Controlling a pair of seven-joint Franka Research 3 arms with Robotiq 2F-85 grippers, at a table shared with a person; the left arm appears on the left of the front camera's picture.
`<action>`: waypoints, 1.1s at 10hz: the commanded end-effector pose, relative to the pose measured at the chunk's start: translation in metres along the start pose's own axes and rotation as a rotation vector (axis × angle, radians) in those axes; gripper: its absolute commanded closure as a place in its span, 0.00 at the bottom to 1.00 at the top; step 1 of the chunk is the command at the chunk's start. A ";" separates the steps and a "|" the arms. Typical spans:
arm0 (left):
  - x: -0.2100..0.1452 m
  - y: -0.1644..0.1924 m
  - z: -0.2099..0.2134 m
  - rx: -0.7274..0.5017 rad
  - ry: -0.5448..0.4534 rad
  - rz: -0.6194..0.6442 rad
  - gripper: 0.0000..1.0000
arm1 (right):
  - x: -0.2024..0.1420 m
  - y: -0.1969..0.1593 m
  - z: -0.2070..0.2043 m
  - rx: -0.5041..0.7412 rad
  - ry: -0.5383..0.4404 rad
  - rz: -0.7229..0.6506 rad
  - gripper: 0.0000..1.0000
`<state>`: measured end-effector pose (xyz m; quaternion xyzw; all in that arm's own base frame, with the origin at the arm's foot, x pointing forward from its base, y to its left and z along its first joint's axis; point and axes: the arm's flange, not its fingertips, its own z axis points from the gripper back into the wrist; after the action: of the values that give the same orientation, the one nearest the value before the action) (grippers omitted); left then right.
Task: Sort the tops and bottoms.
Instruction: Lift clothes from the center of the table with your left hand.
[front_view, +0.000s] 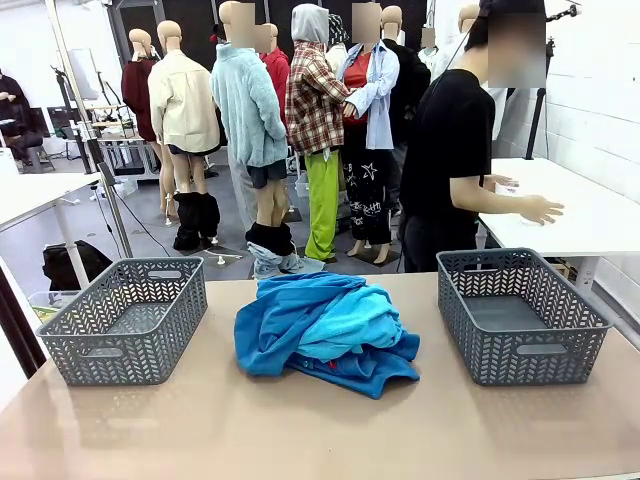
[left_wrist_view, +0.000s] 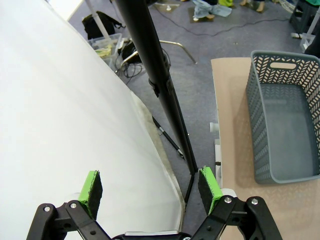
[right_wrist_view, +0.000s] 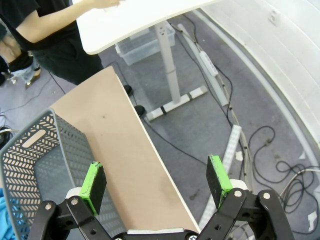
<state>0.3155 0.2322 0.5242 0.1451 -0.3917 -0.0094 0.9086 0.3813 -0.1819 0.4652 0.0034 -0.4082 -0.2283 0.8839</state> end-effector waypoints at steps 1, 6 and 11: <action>0.000 0.000 0.001 0.009 0.003 0.010 0.00 | 0.000 -0.001 0.001 0.002 0.008 -0.005 0.00; 0.000 0.000 0.001 0.009 0.003 0.010 0.00 | 0.000 -0.001 0.001 0.002 0.008 -0.005 0.00; 0.000 0.000 0.001 0.009 0.003 0.010 0.00 | 0.000 -0.001 0.001 0.002 0.008 -0.005 0.00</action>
<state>0.3155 0.2322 0.5242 0.1451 -0.3917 -0.0094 0.9086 0.3813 -0.1819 0.4652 0.0034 -0.4082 -0.2283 0.8839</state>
